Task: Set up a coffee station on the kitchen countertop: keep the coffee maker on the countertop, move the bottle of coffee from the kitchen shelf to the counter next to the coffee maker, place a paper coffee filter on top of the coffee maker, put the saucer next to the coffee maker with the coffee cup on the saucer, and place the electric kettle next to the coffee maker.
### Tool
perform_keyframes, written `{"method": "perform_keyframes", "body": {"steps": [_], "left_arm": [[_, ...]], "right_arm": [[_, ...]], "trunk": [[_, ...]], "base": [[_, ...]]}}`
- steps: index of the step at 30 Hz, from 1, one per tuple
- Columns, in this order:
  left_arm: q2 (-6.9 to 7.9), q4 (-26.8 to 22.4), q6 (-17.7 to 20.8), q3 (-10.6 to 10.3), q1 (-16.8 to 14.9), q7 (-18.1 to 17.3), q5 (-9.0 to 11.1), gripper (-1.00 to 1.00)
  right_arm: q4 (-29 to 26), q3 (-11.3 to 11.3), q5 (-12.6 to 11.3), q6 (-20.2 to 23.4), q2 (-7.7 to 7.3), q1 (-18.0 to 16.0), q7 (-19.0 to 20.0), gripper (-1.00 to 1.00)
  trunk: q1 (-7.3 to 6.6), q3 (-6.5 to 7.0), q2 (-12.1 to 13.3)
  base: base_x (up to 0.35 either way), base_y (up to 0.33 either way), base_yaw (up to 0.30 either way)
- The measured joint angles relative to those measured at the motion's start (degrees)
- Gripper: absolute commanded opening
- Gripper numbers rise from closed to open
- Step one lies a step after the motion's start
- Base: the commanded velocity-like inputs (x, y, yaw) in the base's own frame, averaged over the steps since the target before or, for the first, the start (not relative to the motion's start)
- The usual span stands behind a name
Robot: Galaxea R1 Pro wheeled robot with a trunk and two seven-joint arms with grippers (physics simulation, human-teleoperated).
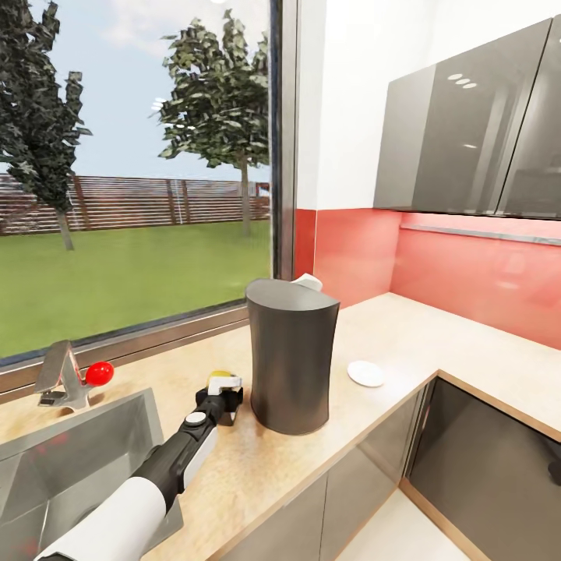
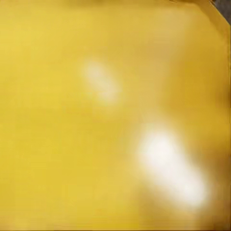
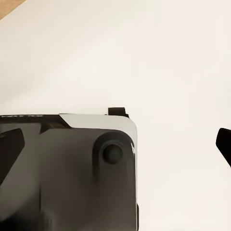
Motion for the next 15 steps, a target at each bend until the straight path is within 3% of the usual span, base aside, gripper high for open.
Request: {"method": "perform_keyframes", "body": {"steps": [15], "left_arm": [[0.01,0.0,0.0,0.0,0.0,0.0,0.1,1.0]], "right_arm": [[0.0,0.0,0.0,0.0,-0.05,0.0,-0.1,1.0]], "trunk": [[0.0,0.0,0.0]], "base": [[0.0,0.0,0.0]]}}
